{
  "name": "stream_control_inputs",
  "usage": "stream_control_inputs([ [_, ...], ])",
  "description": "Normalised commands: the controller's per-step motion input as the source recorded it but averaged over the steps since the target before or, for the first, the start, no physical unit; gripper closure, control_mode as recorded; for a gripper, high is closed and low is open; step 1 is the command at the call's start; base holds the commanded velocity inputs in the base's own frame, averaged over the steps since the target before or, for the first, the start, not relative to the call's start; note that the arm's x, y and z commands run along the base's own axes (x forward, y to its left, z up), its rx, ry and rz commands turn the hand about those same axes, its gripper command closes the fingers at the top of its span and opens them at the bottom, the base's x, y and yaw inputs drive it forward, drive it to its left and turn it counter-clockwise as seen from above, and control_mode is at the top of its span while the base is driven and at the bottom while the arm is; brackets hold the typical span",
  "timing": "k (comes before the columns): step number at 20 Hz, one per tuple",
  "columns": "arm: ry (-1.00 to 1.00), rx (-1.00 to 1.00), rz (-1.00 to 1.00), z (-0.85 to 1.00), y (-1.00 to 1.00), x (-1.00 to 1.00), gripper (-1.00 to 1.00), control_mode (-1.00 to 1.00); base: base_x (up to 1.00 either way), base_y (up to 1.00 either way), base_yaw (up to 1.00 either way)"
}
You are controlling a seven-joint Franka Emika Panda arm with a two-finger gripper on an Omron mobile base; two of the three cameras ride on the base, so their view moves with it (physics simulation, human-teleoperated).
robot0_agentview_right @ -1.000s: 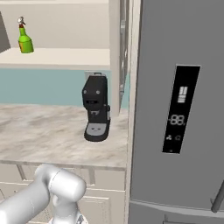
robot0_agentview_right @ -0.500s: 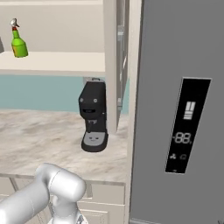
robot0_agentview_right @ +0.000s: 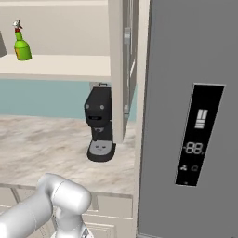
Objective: Move the cutting board and knife to the sink. Then move spray from the cabinet to the counter.
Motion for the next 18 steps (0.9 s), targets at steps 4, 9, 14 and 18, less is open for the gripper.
stream_control_inputs([
  [4,0.00,0.00,0.00,0.00,0.00,0.00,-1.00,1.00,0.01,0.00,0.00],
  [9,-0.07,0.07,0.01,0.01,0.00,-0.03,-1.00,-1.00,-0.01,0.00,0.01],
  [14,-0.24,0.25,0.04,0.25,-0.08,-0.08,-1.00,-1.00,0.00,0.00,0.00],
  [18,-0.24,0.27,0.06,0.30,-0.21,-0.03,-1.00,-1.00,0.00,0.00,0.00],
])
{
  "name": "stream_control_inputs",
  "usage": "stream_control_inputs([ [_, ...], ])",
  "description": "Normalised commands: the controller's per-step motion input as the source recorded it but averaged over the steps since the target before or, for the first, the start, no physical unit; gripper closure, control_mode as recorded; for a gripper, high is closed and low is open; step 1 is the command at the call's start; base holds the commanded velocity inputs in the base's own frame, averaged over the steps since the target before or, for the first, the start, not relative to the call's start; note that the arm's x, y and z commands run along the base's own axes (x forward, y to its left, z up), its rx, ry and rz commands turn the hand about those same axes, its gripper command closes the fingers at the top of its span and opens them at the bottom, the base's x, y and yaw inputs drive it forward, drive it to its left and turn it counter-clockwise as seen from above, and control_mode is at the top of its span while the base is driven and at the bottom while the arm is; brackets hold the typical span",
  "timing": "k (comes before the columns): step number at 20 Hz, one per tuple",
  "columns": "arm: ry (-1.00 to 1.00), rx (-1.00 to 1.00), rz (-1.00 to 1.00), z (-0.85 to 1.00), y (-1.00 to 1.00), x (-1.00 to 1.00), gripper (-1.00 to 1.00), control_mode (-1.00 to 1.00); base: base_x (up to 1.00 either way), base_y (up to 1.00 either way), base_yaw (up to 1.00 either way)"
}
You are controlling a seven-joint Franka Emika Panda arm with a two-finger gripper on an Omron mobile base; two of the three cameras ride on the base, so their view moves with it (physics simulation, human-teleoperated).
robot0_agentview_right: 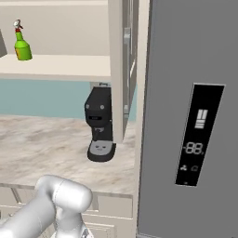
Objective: Move the cutting board and knife to the sink. Then move spray from the cabinet to the counter.
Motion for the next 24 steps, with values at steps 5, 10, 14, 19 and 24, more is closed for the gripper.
stream_control_inputs([
  [5,-0.29,0.31,0.21,0.25,-0.84,-0.19,-1.00,-1.00,0.00,0.00,0.00],
  [10,-0.34,0.35,0.32,0.16,-0.99,-0.32,-1.00,-1.00,0.00,0.00,0.00],
  [14,-0.25,0.37,0.29,0.36,-0.73,-0.06,-1.00,-1.00,0.00,0.00,0.00],
  [19,-0.04,0.41,0.16,0.71,-0.19,0.37,-1.00,-1.00,0.00,0.00,0.00],
  [24,0.10,0.32,0.04,1.00,0.18,0.69,-1.00,-1.00,0.00,0.00,0.00],
])
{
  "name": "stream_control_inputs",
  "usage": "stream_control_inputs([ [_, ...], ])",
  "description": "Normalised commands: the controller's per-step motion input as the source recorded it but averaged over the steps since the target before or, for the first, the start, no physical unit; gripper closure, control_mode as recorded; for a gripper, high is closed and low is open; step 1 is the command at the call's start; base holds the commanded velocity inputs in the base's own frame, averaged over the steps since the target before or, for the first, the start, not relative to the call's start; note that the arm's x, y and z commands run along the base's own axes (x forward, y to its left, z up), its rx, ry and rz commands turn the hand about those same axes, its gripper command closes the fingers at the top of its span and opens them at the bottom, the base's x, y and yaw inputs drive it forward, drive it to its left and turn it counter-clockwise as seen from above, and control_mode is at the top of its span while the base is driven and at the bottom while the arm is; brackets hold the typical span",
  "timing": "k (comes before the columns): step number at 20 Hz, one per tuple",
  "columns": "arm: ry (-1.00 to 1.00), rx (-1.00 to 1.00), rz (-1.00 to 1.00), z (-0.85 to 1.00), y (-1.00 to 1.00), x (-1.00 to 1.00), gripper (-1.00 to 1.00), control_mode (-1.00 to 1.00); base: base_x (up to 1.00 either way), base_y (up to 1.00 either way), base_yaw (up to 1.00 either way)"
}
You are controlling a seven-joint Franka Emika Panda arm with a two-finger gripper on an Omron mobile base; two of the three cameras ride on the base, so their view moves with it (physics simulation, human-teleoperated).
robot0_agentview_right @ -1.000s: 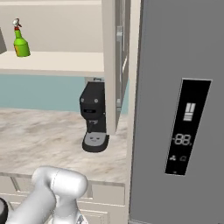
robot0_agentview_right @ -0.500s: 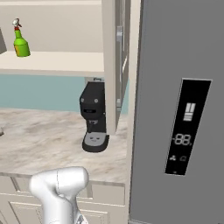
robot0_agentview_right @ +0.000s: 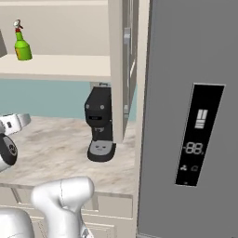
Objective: Move the cutting board and knife to the sink. Then move spray from the cabinet to the counter.
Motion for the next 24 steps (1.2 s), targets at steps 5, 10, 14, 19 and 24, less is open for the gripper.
stream_control_inputs([
  [5,0.18,0.23,0.00,0.96,0.49,0.65,-1.00,-1.00,0.00,0.00,0.00],
  [10,0.10,0.19,-0.02,0.57,0.50,0.57,-1.00,-1.00,0.00,0.00,0.00],
  [14,0.01,0.21,0.00,0.60,0.00,0.30,-1.00,-1.00,0.00,0.00,0.00],
  [19,-0.04,0.07,0.00,0.36,-0.01,0.01,-1.00,-1.00,0.00,0.00,0.00],
  [24,-0.14,0.00,0.00,0.32,0.00,-0.01,-1.00,-1.00,0.00,0.00,0.00],
])
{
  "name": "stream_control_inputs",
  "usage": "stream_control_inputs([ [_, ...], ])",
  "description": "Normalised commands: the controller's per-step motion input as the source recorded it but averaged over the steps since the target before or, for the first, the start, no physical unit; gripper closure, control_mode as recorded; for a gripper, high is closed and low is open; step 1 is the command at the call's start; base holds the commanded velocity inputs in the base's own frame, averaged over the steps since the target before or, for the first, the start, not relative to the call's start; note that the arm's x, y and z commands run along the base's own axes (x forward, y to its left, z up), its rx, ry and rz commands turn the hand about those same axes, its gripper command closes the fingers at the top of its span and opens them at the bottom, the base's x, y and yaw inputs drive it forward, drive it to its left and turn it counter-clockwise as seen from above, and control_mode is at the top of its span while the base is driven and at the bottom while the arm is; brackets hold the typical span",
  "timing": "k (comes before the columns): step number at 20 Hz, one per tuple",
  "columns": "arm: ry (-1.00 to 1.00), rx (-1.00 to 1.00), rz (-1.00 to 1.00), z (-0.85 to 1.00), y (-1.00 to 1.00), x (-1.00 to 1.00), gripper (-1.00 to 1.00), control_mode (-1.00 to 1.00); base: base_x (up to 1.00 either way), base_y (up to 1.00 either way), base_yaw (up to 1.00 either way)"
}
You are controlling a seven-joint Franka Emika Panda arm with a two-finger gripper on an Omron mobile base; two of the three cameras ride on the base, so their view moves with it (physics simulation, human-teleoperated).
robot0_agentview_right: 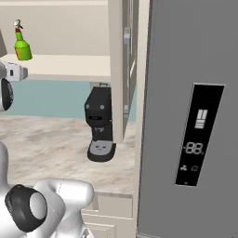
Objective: Move the cutting board and knife to the sink. Then move spray from the cabinet to the counter.
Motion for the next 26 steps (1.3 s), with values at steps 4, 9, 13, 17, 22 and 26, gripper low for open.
stream_control_inputs([
  [4,-0.06,0.00,0.00,0.13,0.00,0.00,-1.00,-1.00,0.00,0.00,0.00],
  [9,0.00,0.00,0.00,0.00,0.00,0.00,-1.00,-1.00,0.00,0.00,0.00],
  [13,0.00,0.00,0.00,0.05,0.00,-0.02,-1.00,-1.00,0.00,0.00,0.00],
  [17,-0.04,0.00,0.00,0.24,0.00,-0.08,-1.00,-1.00,0.00,0.00,0.00],
  [22,-0.17,0.00,0.00,0.03,0.00,-0.12,-1.00,-1.00,0.00,0.00,0.00],
  [26,-0.08,0.00,0.00,0.28,0.01,0.01,-1.00,-1.00,0.00,0.00,0.00],
])
